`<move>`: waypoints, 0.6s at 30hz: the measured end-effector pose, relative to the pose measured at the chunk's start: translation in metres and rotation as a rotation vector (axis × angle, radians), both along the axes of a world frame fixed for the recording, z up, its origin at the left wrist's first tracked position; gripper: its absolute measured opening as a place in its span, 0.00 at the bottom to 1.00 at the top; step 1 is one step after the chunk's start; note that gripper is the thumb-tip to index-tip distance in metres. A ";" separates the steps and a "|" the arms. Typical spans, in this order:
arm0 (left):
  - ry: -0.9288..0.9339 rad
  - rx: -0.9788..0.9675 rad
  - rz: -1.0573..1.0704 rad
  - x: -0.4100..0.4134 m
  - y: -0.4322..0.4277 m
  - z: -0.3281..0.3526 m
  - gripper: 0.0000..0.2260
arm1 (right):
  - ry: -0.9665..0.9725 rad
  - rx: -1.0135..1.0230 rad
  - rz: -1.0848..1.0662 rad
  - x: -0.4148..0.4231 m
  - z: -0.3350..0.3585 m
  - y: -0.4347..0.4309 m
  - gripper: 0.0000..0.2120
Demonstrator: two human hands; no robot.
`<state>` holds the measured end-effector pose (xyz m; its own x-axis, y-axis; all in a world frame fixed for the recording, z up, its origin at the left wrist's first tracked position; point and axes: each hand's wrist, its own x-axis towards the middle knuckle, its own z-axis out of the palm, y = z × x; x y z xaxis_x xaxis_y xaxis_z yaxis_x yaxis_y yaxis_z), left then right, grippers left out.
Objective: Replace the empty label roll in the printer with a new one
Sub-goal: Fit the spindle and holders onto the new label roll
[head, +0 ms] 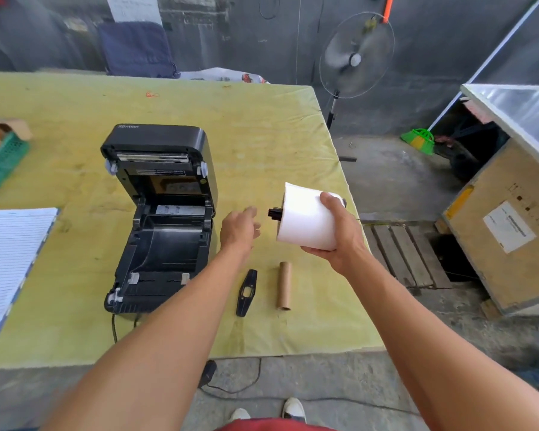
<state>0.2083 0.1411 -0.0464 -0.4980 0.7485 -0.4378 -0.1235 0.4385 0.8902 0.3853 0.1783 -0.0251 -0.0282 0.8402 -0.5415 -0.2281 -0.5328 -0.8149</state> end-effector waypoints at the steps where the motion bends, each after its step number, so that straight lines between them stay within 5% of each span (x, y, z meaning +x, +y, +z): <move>1: 0.171 -0.088 -0.057 -0.001 -0.004 -0.009 0.05 | 0.003 0.002 0.010 0.005 0.000 0.002 0.34; 5: 0.621 -0.428 -0.278 0.005 -0.044 -0.050 0.13 | -0.004 -0.005 0.050 0.023 -0.002 0.008 0.35; 11: 0.987 -0.436 -0.490 0.021 -0.071 -0.076 0.08 | -0.030 -0.032 0.106 0.034 -0.016 0.004 0.35; 15: 1.039 -0.385 -0.509 0.022 -0.068 -0.074 0.12 | -0.041 -0.051 0.114 0.035 -0.022 0.003 0.36; 18: 0.899 -0.311 -0.280 0.018 -0.054 -0.062 0.11 | -0.056 -0.045 0.111 0.034 -0.020 0.005 0.35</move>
<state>0.2266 0.0868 -0.1084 -0.5640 0.8057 -0.1810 0.6853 0.5789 0.4418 0.4190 0.1835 -0.0453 -0.0885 0.8084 -0.5819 -0.1204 -0.5886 -0.7994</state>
